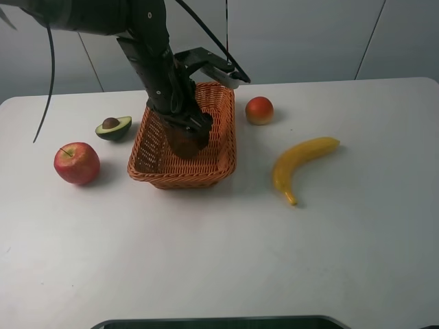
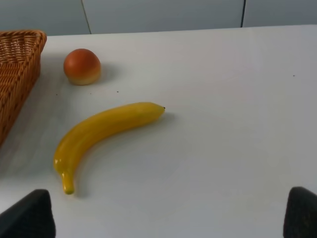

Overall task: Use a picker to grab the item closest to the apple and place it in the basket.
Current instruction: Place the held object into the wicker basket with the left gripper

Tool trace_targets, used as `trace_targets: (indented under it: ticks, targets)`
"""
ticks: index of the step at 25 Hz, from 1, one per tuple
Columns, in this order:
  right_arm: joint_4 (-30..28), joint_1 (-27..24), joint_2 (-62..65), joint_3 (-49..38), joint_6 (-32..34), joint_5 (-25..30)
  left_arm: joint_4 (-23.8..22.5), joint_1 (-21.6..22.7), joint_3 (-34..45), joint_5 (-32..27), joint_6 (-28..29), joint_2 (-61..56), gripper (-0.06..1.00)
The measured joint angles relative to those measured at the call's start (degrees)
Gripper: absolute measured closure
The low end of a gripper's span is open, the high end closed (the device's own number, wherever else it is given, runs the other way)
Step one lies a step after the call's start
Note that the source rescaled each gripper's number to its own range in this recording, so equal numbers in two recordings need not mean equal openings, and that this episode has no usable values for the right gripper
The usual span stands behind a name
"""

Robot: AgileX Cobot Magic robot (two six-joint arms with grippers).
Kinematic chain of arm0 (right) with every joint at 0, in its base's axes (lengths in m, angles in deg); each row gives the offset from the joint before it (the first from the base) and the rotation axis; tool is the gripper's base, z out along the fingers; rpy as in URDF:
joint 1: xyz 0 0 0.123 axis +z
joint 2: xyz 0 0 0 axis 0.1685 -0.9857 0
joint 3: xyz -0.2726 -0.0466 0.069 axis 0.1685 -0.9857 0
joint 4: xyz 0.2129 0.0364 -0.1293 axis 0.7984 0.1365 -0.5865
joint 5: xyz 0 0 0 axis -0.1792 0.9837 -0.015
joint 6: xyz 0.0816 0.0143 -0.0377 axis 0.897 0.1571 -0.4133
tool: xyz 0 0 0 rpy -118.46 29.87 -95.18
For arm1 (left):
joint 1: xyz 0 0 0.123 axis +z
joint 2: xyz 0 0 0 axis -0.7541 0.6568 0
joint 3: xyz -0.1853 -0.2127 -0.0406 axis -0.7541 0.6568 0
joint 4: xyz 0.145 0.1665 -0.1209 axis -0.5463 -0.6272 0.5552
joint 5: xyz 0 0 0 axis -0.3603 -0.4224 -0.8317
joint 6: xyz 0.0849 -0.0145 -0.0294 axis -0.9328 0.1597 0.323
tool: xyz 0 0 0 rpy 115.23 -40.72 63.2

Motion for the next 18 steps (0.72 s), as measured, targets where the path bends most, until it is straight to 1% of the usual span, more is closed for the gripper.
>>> trace_targets:
  ticks: [8,12,13,15,18]
  targets:
    - [0.00,0.00,0.00,0.00,0.00,0.00,0.21,0.00,-6.14,-7.13,0.73,-2.28,-0.05]
    - [0.00,0.00,0.00,0.00,0.00,0.00,-0.27,0.00,-7.23,-8.41,2.05,-6.04,-0.05]
    - [0.00,0.00,0.00,0.00,0.00,0.00,-1.12,0.00,-7.23,-8.67,3.33,-7.04,-0.05]
    - [0.00,0.00,0.00,0.00,0.00,0.00,-4.54,-0.03,-7.23,-9.25,6.58,-9.12,-0.05]
    - [0.00,0.00,0.00,0.00,0.00,0.00,-11.77,-0.02,-7.24,-11.31,12.06,-11.42,-0.05]
